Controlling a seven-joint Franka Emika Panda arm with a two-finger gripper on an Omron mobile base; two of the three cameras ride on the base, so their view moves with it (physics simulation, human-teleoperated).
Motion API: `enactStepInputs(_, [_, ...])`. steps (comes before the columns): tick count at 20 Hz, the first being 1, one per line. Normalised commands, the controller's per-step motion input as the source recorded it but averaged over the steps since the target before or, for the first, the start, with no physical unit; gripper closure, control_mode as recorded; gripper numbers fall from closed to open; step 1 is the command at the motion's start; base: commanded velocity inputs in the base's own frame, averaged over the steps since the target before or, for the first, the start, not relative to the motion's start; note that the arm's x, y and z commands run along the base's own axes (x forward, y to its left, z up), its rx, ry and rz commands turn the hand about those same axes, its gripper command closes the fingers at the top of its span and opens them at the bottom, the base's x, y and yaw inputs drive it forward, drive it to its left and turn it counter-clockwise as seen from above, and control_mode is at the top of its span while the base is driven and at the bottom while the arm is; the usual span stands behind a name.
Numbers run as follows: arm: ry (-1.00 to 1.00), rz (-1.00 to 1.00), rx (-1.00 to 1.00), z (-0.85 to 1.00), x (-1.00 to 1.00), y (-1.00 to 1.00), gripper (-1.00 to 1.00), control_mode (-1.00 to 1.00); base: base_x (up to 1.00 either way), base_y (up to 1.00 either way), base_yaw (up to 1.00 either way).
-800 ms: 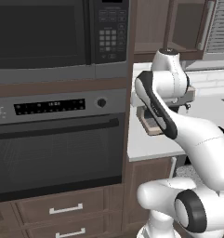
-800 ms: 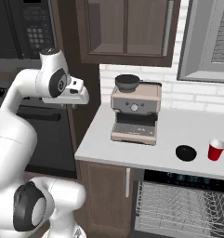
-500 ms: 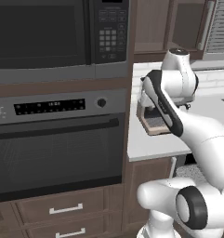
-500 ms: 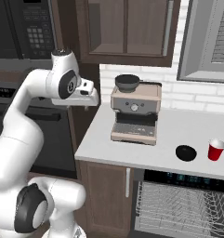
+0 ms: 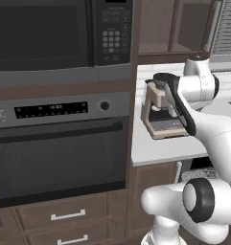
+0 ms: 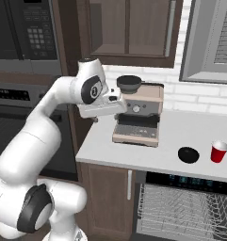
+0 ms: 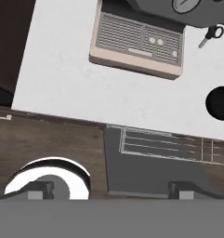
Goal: Pick up the cup and bowl from the counter, place them in the dishwasher, and close the dishwasher door.
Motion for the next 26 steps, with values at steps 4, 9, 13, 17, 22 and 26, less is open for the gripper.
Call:
enactStepInputs(4, [0.29, 0.0, -0.3, -0.2, 0.0, -0.86, -1.0, -1.0, 0.0, 0.0, 0.0])
enactStepInputs(9, [0.4, 0.0, -0.34, -0.51, 0.0, -0.7, -1.0, -1.0, 0.0, 0.0, 0.0])
enactStepInputs(13, [0.31, 0.01, -0.09, -0.34, 0.0, -0.98, -1.0, -1.0, 0.0, 0.0, 0.0])
enactStepInputs(17, [0.07, 0.08, 0.03, -0.04, -0.01, -0.99, -1.0, -1.0, 0.0, 0.0, 0.0])
enactStepInputs(22, [0.03, 0.06, 0.16, 0.0, -0.01, -0.82, -1.0, -1.0, 0.0, 0.0, 0.0])
enactStepInputs(26, [-0.02, 0.19, 0.09, 0.0, 0.0, -0.79, -1.0, -1.0, 0.0, 0.0, 0.0])
